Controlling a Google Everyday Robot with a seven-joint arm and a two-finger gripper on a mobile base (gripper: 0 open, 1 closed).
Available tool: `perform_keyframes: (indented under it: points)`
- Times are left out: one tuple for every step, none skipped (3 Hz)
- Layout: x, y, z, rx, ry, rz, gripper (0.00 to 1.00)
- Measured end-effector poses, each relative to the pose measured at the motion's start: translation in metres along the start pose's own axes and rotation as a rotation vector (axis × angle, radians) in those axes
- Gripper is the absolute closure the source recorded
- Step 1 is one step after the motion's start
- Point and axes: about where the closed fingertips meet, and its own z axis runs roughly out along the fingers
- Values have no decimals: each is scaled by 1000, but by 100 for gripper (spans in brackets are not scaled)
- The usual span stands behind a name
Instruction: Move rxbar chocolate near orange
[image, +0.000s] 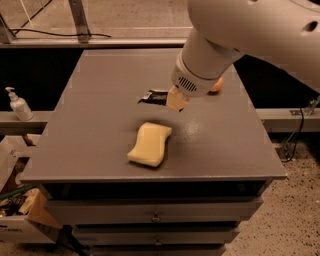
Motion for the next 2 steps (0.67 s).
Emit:
perform_keyframes:
  points:
    - [30, 18, -7, 0, 36, 50, 100]
    - [55, 26, -3, -5, 71, 85, 100]
